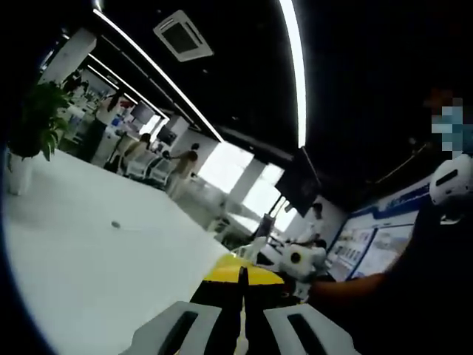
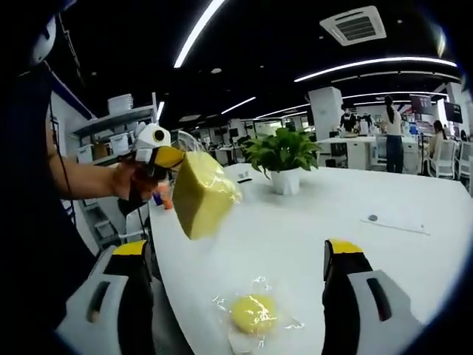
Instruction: Compare the silicone blocks by pressing each to a similar depth, holding the contact briefly, and releasing to observe deformation and rebound differences across the visible hardness samples.
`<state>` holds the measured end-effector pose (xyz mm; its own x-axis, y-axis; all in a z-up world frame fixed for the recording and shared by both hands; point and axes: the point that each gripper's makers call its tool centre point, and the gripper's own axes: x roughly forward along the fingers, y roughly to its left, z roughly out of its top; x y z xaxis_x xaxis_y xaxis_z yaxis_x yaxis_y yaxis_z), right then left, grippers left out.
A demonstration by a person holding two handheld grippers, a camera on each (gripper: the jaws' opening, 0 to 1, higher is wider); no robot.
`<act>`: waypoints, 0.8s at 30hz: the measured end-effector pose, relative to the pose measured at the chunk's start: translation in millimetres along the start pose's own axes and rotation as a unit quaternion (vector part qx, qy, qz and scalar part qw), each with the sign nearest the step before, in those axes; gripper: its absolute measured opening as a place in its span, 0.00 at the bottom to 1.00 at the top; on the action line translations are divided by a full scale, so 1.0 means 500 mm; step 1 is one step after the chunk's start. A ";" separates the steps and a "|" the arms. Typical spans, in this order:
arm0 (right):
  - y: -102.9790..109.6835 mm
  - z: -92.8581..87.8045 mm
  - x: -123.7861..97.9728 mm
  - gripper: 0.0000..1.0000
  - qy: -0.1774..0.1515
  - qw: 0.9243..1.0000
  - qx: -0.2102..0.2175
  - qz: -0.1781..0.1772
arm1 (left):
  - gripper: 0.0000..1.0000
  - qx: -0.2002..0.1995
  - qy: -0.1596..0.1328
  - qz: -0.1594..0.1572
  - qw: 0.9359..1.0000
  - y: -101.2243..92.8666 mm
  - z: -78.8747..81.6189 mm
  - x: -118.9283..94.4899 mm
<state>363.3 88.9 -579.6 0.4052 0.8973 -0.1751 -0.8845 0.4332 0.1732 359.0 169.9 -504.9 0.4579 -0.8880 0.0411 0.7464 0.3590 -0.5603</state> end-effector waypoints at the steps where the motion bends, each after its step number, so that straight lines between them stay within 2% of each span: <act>1: 0.002 0.001 0.002 0.88 0.001 1.000 -0.001 0.002 | 0.00 -0.001 0.000 -0.002 1.000 -0.002 -0.001 0.001; 7: 0.019 0.010 0.010 0.84 -0.002 1.000 -0.009 0.015 | 0.00 -0.003 0.001 -0.018 1.000 -0.022 -0.006 0.008; 14: 0.039 0.021 0.016 0.76 -0.013 0.999 0.009 0.036 | 0.00 -0.005 -0.001 -0.039 0.999 -0.040 -0.003 0.014; 19: 0.056 0.053 0.015 0.71 -0.047 0.996 0.047 0.067 | 0.00 -0.006 -0.004 -0.057 0.998 -0.063 -0.001 0.020; 24: 0.070 0.068 0.014 0.65 -0.051 0.994 0.049 0.083 | 0.00 -0.007 -0.003 -0.071 0.997 -0.079 -0.006 0.034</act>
<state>343.1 113.4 -542.0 0.2823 0.9586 -0.0376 -0.9162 0.2810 0.2857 335.9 140.0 -484.3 0.3521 -0.9274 0.1262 0.7968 0.2263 -0.5602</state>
